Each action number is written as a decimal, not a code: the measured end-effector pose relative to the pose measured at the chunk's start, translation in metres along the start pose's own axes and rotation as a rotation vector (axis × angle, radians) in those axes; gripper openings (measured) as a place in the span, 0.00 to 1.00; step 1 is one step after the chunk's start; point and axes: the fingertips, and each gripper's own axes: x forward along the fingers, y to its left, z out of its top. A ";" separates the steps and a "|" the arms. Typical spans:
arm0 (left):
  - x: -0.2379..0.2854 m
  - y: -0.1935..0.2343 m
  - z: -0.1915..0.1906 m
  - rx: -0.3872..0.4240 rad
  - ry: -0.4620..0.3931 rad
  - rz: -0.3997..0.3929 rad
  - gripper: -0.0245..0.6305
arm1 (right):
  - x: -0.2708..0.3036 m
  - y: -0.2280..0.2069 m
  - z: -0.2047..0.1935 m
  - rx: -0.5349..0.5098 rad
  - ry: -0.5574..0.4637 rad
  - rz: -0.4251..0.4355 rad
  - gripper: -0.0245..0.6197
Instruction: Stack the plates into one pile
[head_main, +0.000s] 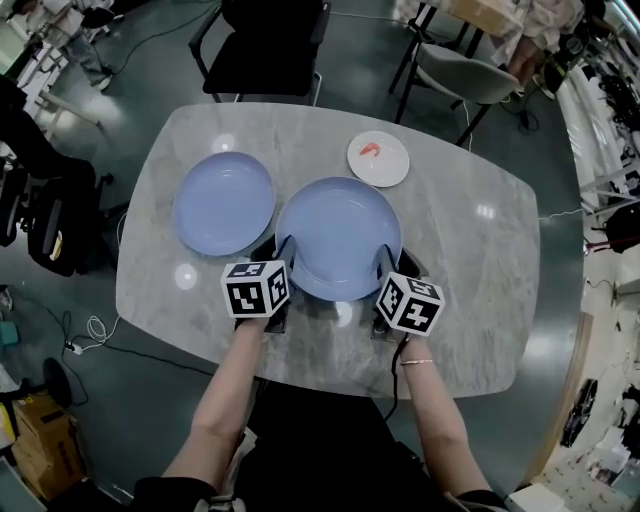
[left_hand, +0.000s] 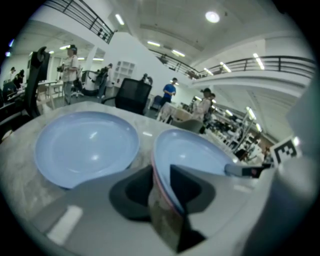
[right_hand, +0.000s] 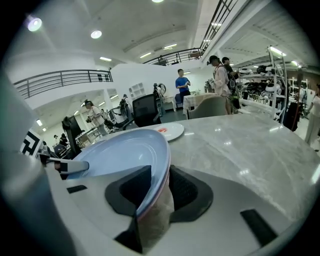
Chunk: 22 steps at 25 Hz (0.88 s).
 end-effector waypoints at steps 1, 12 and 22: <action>-0.006 0.001 0.002 -0.010 -0.009 0.006 0.20 | -0.002 0.004 0.003 0.002 -0.004 0.015 0.20; -0.077 0.041 0.027 -0.059 -0.131 0.165 0.19 | -0.010 0.079 0.028 -0.059 -0.034 0.213 0.21; -0.118 0.127 0.053 -0.057 -0.175 0.204 0.17 | 0.006 0.175 0.027 -0.076 -0.037 0.250 0.22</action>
